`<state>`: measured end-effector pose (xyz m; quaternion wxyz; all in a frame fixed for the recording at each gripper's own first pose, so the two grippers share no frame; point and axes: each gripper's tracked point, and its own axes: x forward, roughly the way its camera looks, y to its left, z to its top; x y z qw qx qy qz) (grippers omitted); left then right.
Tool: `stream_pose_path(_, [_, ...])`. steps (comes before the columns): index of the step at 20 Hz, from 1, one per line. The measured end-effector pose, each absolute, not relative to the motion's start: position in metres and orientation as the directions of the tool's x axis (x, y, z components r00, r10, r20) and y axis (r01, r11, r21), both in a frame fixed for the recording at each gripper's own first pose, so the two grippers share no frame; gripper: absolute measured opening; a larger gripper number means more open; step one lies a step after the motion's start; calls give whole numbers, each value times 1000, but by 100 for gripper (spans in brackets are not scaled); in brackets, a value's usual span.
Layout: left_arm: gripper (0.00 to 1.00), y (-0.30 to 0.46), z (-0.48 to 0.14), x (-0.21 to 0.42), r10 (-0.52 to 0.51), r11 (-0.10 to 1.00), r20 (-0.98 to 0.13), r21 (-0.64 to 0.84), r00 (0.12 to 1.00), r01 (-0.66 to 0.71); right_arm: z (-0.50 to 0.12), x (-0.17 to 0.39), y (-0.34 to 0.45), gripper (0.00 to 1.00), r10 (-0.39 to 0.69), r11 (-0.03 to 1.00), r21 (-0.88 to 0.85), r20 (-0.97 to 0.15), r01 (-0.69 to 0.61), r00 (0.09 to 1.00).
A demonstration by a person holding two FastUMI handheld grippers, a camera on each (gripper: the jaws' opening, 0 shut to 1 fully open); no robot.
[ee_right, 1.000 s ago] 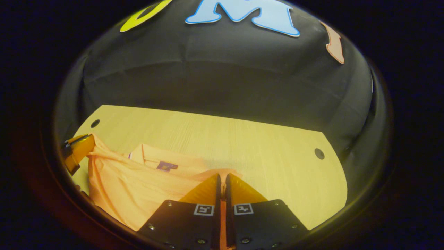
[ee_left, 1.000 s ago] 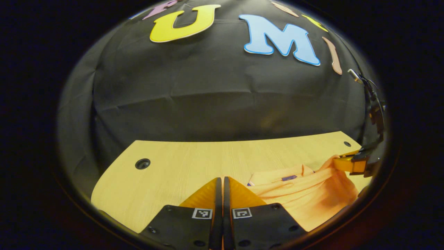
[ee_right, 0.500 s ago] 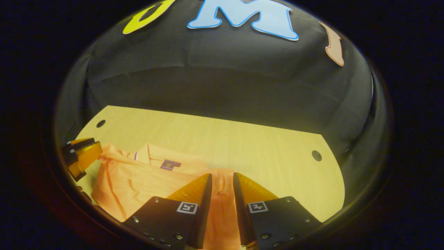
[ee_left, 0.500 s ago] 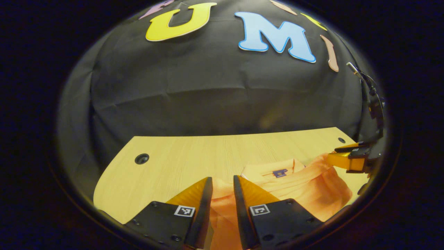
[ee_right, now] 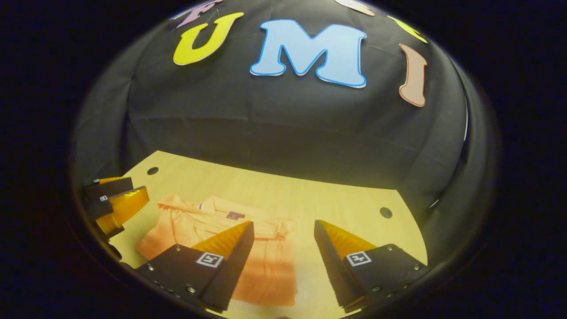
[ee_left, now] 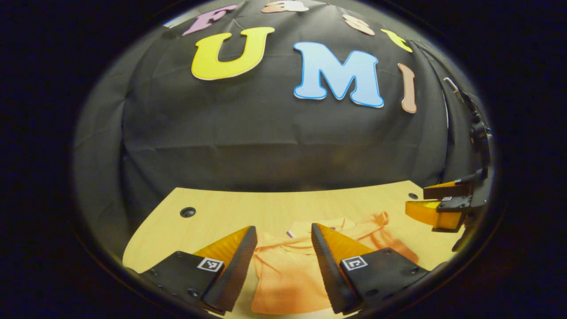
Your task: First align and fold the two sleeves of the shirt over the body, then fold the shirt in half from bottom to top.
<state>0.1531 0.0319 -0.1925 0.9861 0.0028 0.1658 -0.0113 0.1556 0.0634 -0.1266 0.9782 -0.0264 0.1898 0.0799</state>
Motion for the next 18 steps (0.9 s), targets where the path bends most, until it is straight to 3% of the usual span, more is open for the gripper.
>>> stream_pose_path(2, [87,27,-173,135,-11,1000,-295,-3,956,10,-106,137,63,88,158,984,-27,-328,-176,931])
stream_pose_path(5, [86,17,-146,111,2,1000,-246,-14,969,-6,-78,101,66,95,185,979,-37,-262,-201,947])
stream_pose_path(18, [92,-10,-71,-3,47,999,-117,-4,992,-48,-6,-27,54,95,231,969,-69,-78,-236,970])
